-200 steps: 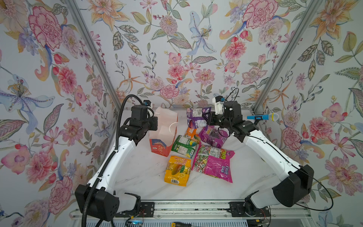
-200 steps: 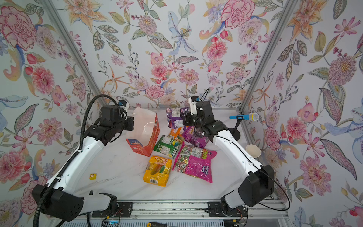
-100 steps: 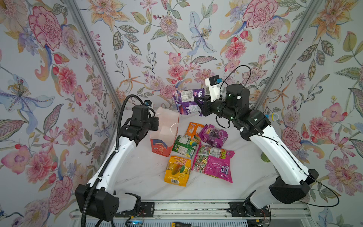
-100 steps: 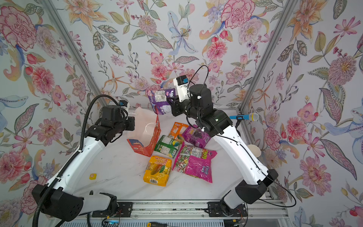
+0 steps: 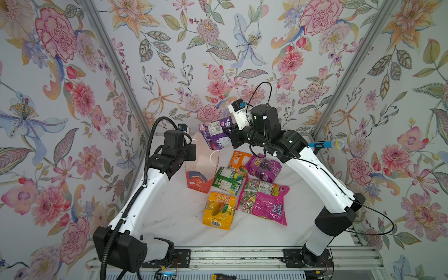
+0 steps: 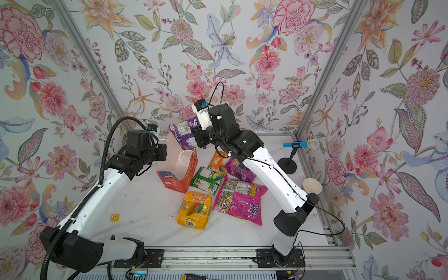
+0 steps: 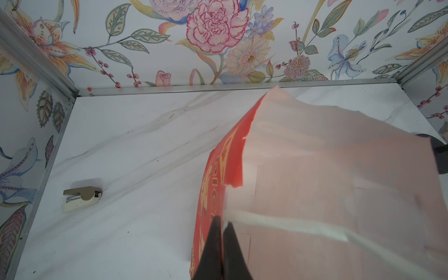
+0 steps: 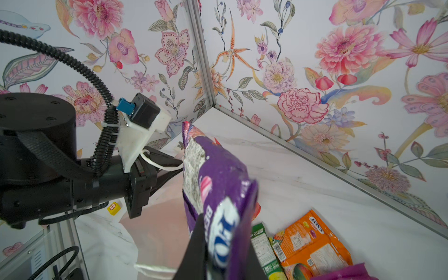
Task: Place the snacks into the paper bag
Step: Place the snack in the paper bag.
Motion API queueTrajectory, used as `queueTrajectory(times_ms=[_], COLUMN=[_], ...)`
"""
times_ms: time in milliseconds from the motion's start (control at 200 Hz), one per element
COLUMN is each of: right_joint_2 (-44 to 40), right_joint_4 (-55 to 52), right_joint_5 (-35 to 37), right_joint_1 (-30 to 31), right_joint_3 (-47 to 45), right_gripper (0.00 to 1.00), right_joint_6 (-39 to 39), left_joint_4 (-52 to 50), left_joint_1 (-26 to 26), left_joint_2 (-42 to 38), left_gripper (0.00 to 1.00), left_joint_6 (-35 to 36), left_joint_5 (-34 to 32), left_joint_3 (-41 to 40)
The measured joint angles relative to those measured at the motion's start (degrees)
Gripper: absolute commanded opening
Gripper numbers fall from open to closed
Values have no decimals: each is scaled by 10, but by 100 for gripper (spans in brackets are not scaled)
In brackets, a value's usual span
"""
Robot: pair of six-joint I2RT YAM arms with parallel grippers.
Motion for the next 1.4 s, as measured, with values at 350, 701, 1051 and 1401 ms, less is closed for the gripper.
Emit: queueTrajectory(times_ms=[350,701,1051,1401], right_joint_2=[-15,36,120,128], right_joint_4=[-15,-14,-41,-44], right_joint_5=[3,-23,-25,-25], right_joint_1=[-1,-1,-1,-1], right_joint_3=[-85,-44,10,66], right_gripper=[0,0,13,48], right_joint_6=[19,39,39,36], left_joint_4=[21,55,70,81], left_joint_1=[0,0,-4,-9], left_joint_2=[-4,-24,-27,-27], left_gripper=[0,0,0,0], left_joint_6=[-9,-23,-29,-35], left_joint_5=[3,35,57,63], left_joint_3=[-11,-27,-34,-35])
